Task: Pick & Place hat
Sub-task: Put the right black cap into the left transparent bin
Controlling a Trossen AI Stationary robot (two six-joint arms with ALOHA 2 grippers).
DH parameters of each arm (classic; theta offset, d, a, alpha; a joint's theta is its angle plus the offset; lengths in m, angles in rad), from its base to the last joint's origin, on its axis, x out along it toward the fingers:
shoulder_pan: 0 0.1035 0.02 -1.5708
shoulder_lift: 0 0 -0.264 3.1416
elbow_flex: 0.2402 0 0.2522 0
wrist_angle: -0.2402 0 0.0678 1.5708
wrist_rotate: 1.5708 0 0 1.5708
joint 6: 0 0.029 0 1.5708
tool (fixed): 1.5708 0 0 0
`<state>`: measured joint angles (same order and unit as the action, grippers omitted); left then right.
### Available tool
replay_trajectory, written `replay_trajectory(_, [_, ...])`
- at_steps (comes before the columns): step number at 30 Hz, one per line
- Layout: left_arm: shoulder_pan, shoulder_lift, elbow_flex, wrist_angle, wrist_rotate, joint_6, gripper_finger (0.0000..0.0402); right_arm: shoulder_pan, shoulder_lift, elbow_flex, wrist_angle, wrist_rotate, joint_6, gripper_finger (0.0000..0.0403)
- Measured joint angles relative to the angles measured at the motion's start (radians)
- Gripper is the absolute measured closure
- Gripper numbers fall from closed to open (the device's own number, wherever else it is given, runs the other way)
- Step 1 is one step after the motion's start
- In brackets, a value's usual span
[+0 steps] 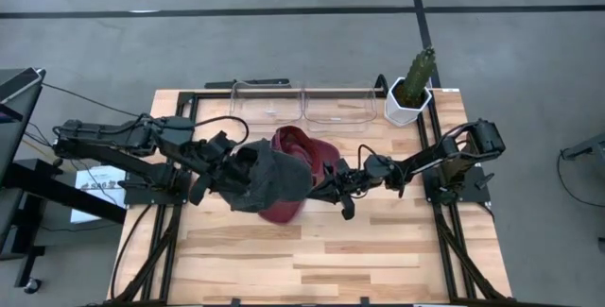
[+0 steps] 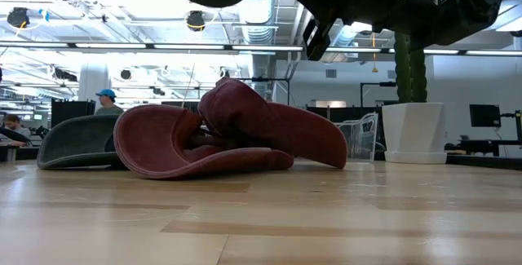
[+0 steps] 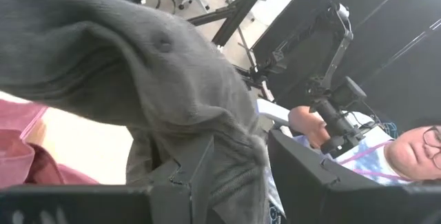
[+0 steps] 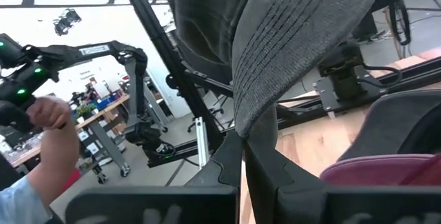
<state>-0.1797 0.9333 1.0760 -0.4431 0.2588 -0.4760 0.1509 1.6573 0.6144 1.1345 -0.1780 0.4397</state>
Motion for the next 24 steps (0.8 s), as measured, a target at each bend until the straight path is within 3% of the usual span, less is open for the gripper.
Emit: replay_trajectory(24, [0.0, 0.024, 0.0, -0.05, 0.027, -0.03, 0.0266, -0.003, 0.0, 0.0, 0.002, 0.006, -0.005, 0.0403])
